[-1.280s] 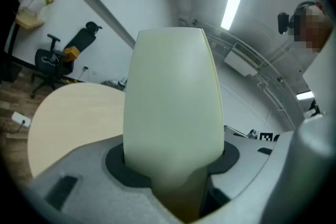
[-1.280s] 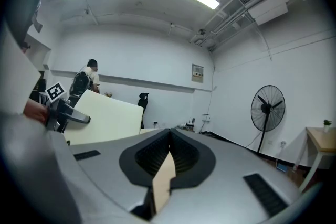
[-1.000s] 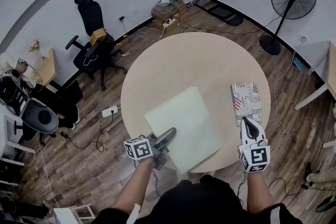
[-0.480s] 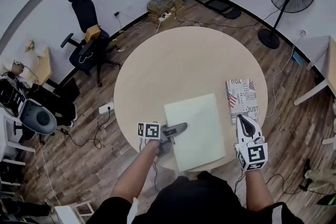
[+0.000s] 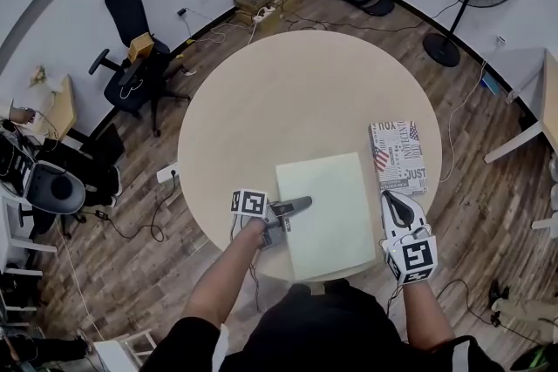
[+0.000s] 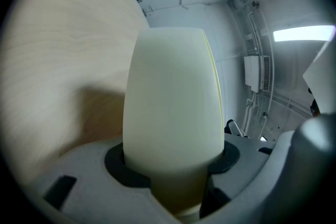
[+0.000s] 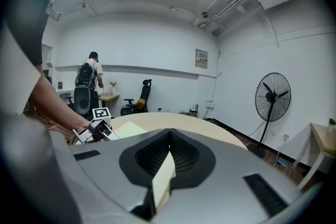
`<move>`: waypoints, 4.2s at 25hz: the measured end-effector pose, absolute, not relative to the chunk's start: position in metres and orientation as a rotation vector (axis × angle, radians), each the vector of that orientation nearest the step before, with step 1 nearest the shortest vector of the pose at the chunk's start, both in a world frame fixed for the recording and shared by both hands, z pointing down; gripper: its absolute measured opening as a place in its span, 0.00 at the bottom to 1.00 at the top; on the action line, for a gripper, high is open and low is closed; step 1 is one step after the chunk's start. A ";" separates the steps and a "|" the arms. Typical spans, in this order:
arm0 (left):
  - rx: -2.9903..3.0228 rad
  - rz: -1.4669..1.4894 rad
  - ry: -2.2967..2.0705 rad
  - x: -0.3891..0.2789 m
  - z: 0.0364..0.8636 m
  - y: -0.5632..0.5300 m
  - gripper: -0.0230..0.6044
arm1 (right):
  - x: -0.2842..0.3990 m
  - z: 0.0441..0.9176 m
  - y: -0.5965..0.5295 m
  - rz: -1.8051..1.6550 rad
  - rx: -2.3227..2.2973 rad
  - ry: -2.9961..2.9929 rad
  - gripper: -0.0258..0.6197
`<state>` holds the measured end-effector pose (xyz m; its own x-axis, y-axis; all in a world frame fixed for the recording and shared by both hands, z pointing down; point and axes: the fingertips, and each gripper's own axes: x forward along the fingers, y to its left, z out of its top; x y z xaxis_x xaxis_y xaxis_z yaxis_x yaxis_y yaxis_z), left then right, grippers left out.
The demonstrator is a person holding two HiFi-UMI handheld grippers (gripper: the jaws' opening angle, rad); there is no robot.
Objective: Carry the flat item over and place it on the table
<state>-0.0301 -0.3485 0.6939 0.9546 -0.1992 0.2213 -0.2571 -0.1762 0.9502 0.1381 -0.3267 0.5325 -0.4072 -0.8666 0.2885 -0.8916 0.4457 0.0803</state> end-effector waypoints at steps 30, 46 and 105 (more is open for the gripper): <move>1.689 0.327 -0.831 -0.062 0.741 -0.359 0.69 | 0.118 0.539 -0.321 0.173 1.451 -2.519 0.04; 1.969 0.540 -1.248 -0.091 0.686 -0.387 0.70 | 0.117 0.533 -0.320 0.166 1.443 -2.534 0.04; 2.264 0.193 -1.797 -0.153 0.514 -0.310 0.05 | 0.053 0.488 -0.345 0.043 1.361 -2.624 0.04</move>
